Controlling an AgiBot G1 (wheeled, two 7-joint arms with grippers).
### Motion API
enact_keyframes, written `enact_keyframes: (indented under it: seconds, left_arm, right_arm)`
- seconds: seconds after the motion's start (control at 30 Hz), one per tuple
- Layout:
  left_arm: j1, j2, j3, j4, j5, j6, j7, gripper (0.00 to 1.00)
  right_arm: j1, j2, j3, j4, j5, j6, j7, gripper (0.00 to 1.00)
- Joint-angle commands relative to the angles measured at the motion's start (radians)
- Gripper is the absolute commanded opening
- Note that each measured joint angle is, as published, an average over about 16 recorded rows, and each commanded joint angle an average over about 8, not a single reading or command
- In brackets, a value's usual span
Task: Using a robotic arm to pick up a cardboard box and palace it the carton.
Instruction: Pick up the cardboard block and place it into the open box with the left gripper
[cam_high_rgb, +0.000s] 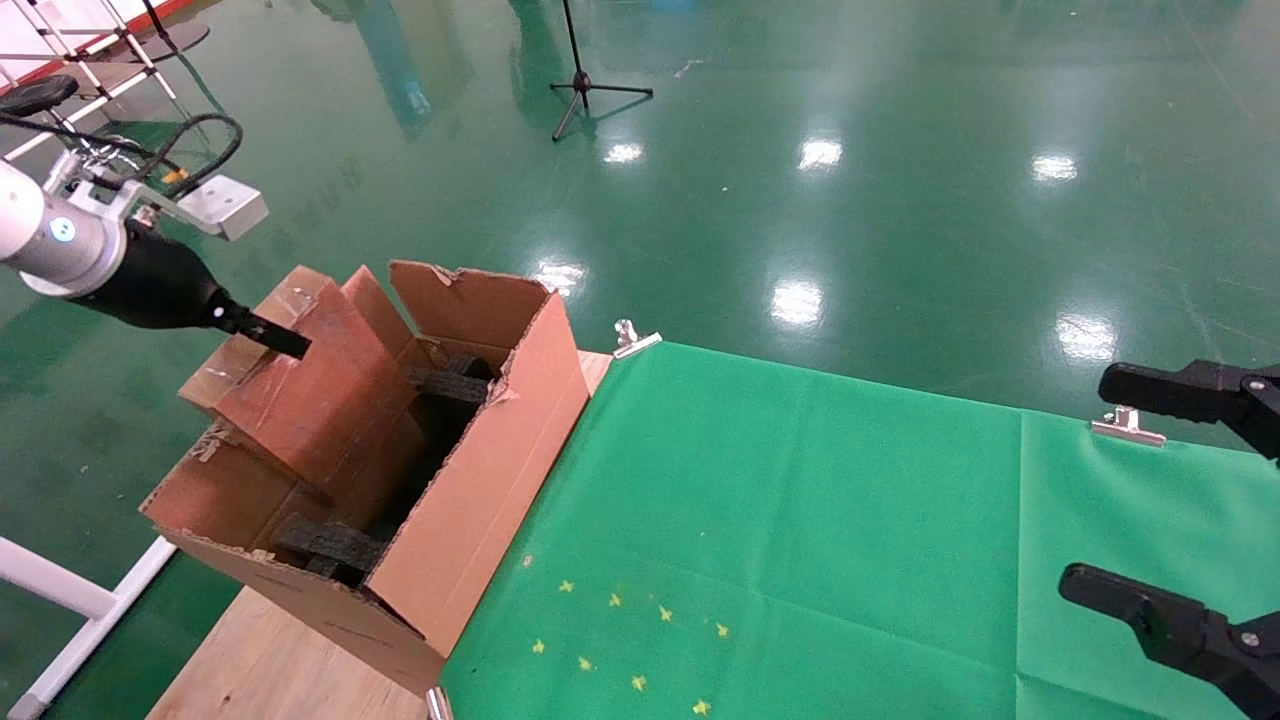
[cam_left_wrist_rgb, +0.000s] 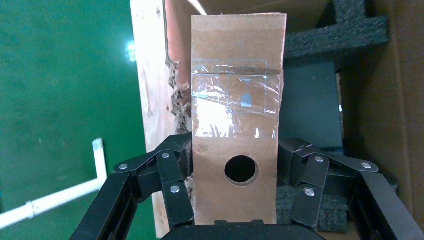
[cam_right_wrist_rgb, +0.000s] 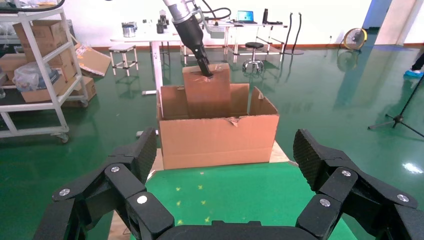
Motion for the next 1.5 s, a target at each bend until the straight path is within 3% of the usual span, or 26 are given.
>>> enact_keyframes:
  seconds: [0.03,0.33,0.9,1.3,1.5]
  left_arm:
    - [0.007,0.019,0.005,0.041,0.009,-0.02,0.002,0.0]
    - [0.051,0.09,0.03,0.169,0.051,-0.099,-0.029,0.0]
    - [0.206,0.154,0.016,0.266,0.025,-0.195,-0.012,0.0]
    - [0.342,0.199,0.011,0.288,0.018,-0.43,-0.054,0.0]
    - [0.386,0.212,0.005,0.291,0.01,-0.465,-0.059,0.0]
  right_arm:
    - [0.0,0.0,0.0,0.0,0.0,0.0,0.0,1.0]
    - [0.0,0.0,0.0,0.0,0.0,0.0,0.0,1.0]
    - [0.0,0.0,0.0,0.0,0.0,0.0,0.0,1.0]
    - [0.0,0.0,0.0,0.0,0.0,0.0,0.0,1.0]
    - [0.0,0.0,0.0,0.0,0.0,0.0,0.0,1.0]
